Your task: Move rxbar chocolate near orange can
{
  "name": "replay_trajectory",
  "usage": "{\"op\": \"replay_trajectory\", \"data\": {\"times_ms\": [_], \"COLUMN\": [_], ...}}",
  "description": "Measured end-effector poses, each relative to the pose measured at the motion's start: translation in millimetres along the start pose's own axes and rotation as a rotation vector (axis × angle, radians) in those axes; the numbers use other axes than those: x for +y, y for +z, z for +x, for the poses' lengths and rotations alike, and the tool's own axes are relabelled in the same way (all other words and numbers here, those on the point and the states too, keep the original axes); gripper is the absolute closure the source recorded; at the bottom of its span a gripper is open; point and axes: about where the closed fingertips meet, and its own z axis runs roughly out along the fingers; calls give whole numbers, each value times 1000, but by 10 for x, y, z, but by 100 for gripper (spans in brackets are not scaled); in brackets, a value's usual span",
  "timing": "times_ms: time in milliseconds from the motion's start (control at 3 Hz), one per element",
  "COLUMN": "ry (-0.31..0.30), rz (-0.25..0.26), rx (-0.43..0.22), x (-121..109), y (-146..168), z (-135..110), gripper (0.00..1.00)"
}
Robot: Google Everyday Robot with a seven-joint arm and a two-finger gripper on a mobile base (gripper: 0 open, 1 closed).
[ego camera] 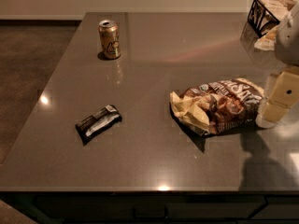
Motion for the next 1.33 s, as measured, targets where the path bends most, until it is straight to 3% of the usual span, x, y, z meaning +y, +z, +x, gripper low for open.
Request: {"op": "replay_trajectory", "data": {"times_ms": [333, 667, 1333], "ry": [0, -64, -267], "rz": [0, -14, -91], "rx": [0, -25, -94], "x": [0, 73, 220], "y": [0, 91, 610], "z": [0, -248, -1270], "gripper": [0, 0, 0]}}
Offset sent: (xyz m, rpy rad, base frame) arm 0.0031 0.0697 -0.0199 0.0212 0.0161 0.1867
